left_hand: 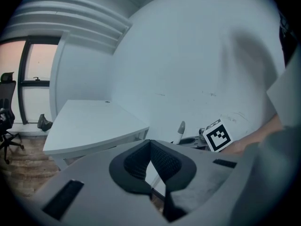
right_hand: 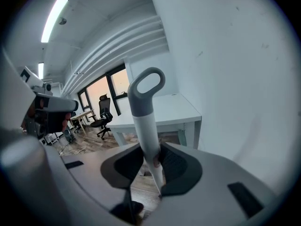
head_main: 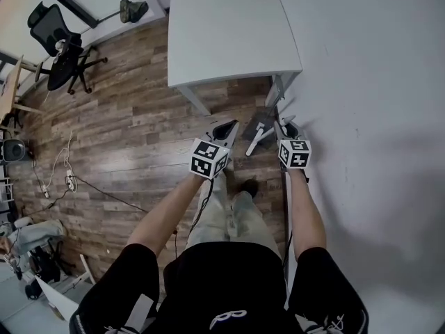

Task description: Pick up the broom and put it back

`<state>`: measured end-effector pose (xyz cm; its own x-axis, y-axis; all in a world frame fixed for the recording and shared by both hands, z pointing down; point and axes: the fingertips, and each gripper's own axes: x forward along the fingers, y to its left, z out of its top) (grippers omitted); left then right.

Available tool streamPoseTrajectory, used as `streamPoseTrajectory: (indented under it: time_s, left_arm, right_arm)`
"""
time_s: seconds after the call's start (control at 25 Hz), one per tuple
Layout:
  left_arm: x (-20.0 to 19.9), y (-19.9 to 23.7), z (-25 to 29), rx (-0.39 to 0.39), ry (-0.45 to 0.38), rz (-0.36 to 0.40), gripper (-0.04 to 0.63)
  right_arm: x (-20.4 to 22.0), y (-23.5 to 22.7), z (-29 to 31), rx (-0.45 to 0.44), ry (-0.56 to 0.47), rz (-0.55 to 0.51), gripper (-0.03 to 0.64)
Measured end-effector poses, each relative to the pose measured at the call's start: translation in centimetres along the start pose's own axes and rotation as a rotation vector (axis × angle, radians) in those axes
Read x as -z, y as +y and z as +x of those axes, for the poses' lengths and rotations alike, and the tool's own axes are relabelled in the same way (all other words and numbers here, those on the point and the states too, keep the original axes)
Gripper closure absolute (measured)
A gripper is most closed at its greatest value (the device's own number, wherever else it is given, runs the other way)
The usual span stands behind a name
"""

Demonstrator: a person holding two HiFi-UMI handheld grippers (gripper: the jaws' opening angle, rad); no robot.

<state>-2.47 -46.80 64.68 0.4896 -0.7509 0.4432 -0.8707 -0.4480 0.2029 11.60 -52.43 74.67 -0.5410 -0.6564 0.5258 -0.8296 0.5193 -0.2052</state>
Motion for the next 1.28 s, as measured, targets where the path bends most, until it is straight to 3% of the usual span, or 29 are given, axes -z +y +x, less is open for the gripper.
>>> streamPoseTrajectory:
  time_s: [0.2, 0.92, 1.28]
  left_arm:
    - [0.1, 0.5, 2.9, 0.071, 0.038, 0.005, 0.578]
    - [-2.3, 0.1, 11.2, 0.275, 0.122, 0.054, 0.578]
    - [-2.8, -1.1, 13.4, 0.353, 0.147, 0.092, 0.578]
  right_arm:
    - [-0.1, -1.8, 1.1, 0.052, 0.005, 0.046, 0.499]
    - [1.4, -11.6, -1.0, 0.373, 0.003, 0.308, 0.499]
    - [2.8, -12.4, -2.5, 0.456, -0.007, 0.405, 0.497]
